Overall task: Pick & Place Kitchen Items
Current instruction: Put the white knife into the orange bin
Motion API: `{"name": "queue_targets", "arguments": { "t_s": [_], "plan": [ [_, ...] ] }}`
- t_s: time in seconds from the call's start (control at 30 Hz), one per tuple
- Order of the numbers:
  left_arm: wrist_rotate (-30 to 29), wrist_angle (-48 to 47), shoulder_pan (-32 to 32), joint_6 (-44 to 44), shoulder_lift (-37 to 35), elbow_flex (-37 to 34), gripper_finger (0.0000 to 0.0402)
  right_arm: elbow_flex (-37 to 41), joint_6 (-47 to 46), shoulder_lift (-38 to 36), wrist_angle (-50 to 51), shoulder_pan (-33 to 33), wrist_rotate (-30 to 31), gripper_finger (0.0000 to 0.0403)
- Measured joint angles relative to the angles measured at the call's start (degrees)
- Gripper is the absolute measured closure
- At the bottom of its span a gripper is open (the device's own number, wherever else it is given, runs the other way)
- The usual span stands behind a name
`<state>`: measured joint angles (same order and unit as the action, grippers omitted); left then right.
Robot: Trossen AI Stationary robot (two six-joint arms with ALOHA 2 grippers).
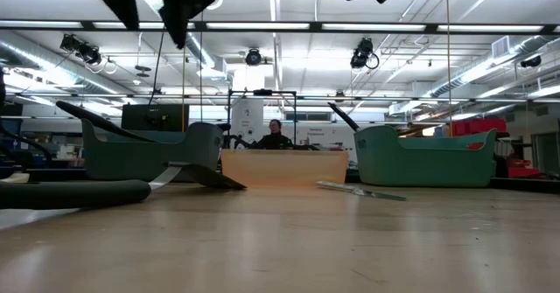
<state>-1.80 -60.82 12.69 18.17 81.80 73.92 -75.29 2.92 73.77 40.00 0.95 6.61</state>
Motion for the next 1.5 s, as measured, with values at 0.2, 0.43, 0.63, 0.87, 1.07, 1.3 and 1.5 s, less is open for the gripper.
{"name": "queue_targets", "arguments": {
  "t_s": [0.2,0.43,0.63,0.87,1.07,1.3,1.5],
  "plan": [
    [-0.07,1.2,1.6,0.87,1.52,-0.15,0.0119,0.0,0.81,-0.01,-0.03,0.0,0.0,0.0394],
    [-0.03,2.62,4.01,3.9,3.16,-0.12,0.0108,0.0,1.62,-0.01,0.0,0.0,0.0,0.0394],
    [-0.11,2.19,5.0,1.37,3.98,-0.22,0.0078,0.0,2.13,-0.01,-0.17,0.0,0.0,0.0394],
    [-3.56,1.45,5.43,0.2,4.57,-0.21,0.0058,0.0,2.12,-0.01,-0.13,0.0,-0.02,0.0394],
    [-3.78,1.55,5.4,0.75,4.57,-0.19,0.0061,0.0,2.28,-0.01,-0.22,0.0,0.0,0.0394],
    [-5.12,1.75,5.42,3.21,4.57,-0.19,0.0061,0.0,2.94,-0.01,-0.23,0.0,0.0,0.0394],
    [-4.8,1.89,5.42,1.27,4.57,-0.19,0.0061,0.0,5.11,-0.01,-0.21,0.0,0.0,0.0394]
  ]
}}
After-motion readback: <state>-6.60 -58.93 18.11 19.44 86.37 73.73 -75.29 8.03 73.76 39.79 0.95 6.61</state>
